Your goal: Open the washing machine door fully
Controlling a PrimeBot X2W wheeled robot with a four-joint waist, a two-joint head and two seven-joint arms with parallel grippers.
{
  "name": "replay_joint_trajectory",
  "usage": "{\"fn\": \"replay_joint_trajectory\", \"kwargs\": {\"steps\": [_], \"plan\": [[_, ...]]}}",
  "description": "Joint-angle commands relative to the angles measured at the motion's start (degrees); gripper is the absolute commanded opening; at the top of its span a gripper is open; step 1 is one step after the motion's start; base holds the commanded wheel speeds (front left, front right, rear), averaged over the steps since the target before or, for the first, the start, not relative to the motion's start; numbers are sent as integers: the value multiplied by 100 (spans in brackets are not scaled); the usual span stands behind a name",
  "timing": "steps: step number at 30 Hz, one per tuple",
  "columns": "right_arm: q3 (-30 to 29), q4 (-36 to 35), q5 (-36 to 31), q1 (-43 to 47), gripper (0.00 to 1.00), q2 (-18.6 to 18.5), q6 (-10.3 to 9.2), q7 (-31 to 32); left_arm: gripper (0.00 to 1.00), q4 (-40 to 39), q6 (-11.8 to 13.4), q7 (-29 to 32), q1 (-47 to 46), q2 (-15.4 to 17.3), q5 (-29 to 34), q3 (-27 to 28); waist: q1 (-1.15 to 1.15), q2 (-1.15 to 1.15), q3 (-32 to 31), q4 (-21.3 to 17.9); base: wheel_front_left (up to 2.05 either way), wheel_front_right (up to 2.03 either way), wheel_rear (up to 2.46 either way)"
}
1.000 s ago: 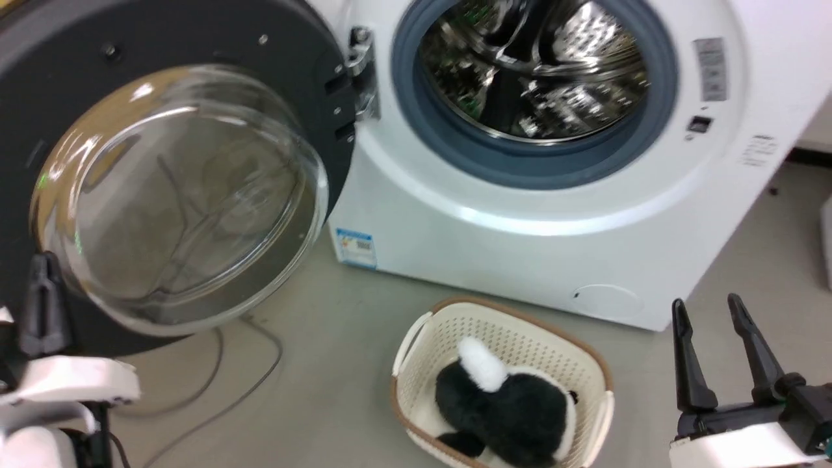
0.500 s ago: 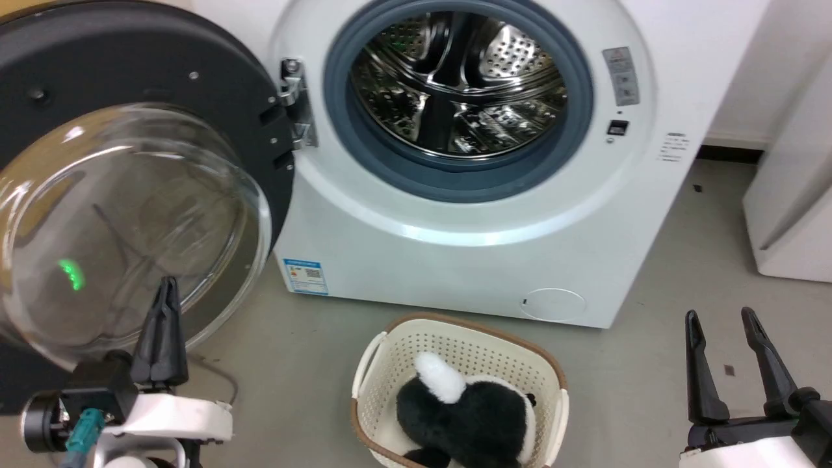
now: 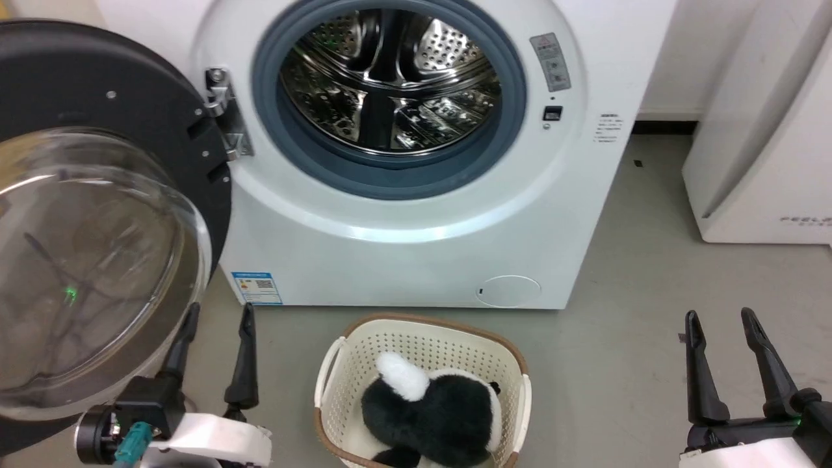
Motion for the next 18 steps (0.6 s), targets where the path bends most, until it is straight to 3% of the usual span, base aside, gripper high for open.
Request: {"fn": "replay_joint_trajectory", "kwargs": {"steps": [1, 9, 10, 18], "plan": [[6, -29, 26, 69, 100, 11, 5, -25, 100, 12, 9, -24, 83, -2, -28, -34, 1, 0, 38, -71, 0, 0, 0], [44, -15, 70, 36, 100, 11, 5, -25, 100, 70, 111, -24, 110, -19, -64, -154, 1, 0, 237, -303, 0, 0, 0], [38, -5, 49, -3, 0, 0, 0, 3, 0, 65, 97, 6, 35, -22, -35, -143, 1, 0, 214, -278, 0, 0, 0], [45, 11, 27, -19, 0, -1, 0, 50, 0, 50, 117, 56, 39, -29, -21, -153, 1, 0, 206, -276, 0, 0, 0]]}}
